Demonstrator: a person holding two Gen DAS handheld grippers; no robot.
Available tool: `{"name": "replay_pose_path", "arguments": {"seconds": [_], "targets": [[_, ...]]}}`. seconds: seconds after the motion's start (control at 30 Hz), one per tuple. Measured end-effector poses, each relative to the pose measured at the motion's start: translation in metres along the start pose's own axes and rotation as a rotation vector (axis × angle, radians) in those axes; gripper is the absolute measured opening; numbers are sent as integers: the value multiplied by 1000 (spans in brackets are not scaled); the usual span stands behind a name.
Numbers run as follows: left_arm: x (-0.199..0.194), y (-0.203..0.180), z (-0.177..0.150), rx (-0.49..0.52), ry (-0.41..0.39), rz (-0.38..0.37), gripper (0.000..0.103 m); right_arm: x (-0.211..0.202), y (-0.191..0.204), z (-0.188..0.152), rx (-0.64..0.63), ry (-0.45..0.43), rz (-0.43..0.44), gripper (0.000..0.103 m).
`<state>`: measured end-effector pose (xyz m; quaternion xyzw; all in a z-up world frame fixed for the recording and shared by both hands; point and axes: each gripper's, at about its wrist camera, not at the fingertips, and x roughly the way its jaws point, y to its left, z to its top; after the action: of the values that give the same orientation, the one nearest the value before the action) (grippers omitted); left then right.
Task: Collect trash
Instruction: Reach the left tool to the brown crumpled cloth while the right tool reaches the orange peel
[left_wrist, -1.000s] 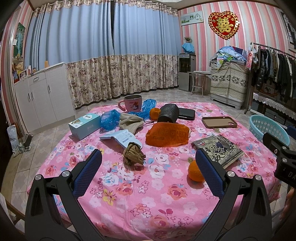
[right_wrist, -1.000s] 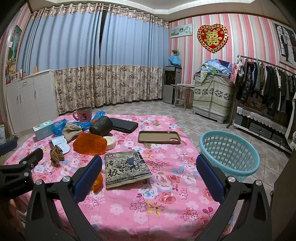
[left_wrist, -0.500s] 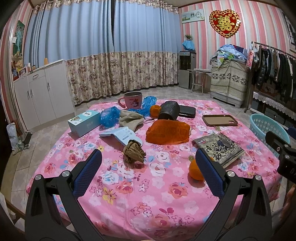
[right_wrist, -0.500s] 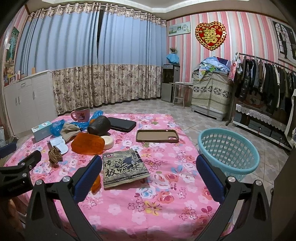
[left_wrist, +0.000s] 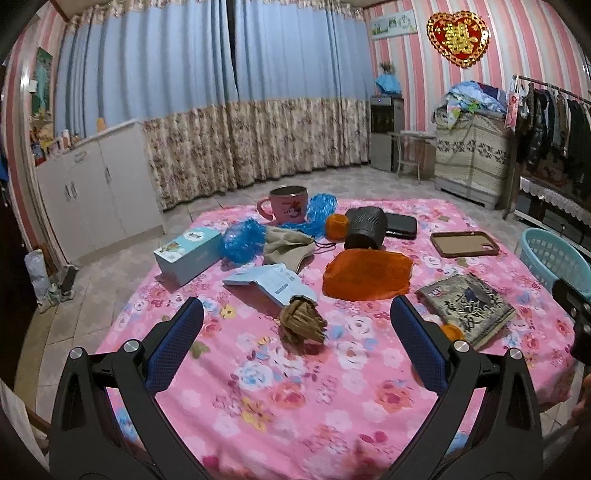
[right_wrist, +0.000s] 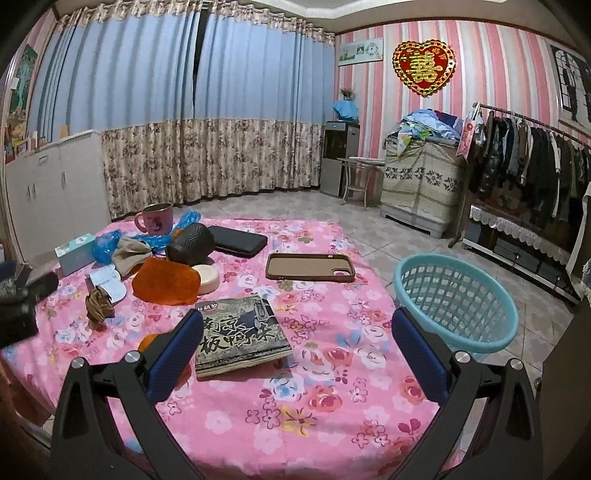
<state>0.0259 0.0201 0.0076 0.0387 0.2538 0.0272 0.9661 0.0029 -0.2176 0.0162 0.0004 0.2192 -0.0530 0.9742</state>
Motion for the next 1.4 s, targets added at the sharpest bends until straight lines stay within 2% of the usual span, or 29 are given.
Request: {"name": "replay_pose_path", "arguments": {"seconds": [0.07, 0.13, 0.27, 0.47, 0.7, 0.8, 0.9, 1.03, 1.23, 1.33, 1.4], "targets": [[20, 5, 6, 10, 44, 12, 98, 1, -2, -1, 37, -4, 31, 99], [38, 11, 10, 1, 91, -7, 98, 3, 0, -2, 37, 1, 35, 99], [69, 15, 10, -38, 172, -57, 98, 15, 7, -4, -7, 54, -22, 99], [95, 16, 6, -52, 201, -85, 98, 34, 5, 3, 48, 99, -5, 99], [120, 18, -5, -63, 296, -114, 97, 51, 17, 10, 50, 106, -40, 99], [124, 18, -8, -58, 305, -121, 92, 60, 19, 6, 64, 132, -18, 99], [131, 19, -9, -71, 322, -138, 81, 61, 20, -2, 71, 146, -7, 99], [140, 21, -11, -108, 358, -195, 50, 55, 26, -7, 57, 128, 19, 99], [123, 24, -10, -138, 329, -204, 50, 51, 35, -14, 37, 140, 102, 99], [108, 29, -11, -150, 322, -179, 50, 45, 45, -16, -6, 122, 113, 99], [88, 34, -10, -129, 281, -148, 50, 44, 50, -19, -18, 114, 118, 99]]}}
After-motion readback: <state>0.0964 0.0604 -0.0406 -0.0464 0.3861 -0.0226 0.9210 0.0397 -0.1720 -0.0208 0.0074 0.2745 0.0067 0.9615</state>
